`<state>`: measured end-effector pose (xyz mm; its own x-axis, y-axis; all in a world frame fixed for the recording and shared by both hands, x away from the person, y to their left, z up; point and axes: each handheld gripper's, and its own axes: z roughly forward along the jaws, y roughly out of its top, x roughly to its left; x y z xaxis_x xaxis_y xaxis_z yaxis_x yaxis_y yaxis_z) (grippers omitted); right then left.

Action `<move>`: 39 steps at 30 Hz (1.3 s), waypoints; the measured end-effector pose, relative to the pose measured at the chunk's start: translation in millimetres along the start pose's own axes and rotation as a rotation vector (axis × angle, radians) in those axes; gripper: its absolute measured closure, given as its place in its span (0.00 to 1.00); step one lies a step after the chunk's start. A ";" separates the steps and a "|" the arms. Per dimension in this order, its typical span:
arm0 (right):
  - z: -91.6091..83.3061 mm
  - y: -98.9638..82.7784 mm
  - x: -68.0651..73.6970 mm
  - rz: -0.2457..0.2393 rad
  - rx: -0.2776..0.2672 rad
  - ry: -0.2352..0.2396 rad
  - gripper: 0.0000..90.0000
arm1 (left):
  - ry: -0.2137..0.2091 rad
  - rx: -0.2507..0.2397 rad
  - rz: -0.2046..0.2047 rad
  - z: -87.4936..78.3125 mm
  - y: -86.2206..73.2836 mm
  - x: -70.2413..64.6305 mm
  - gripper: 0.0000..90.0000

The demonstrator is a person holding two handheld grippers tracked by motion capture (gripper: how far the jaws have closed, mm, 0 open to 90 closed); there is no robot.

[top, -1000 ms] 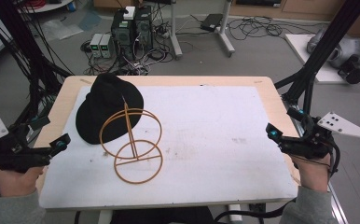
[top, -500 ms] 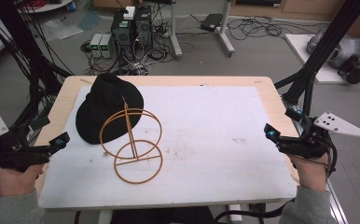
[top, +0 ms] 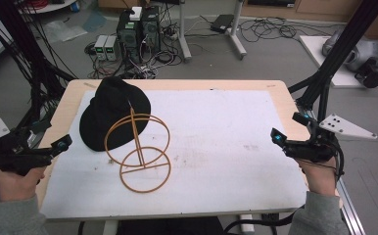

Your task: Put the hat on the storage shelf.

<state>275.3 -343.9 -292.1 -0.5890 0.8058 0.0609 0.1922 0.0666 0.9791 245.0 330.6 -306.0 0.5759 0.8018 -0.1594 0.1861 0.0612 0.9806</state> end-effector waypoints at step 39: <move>0.8 -6.7 -25.6 0.022 0.019 -0.011 0.03 | 0.063 0.060 -0.025 106.7 38.7 65.9 0.02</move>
<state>289.8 -364.5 -300.3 -0.5757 0.8138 0.0800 0.2197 0.0597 0.9737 375.0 322.4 -290.7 0.5199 0.8363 -0.1743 0.2483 0.0472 0.9675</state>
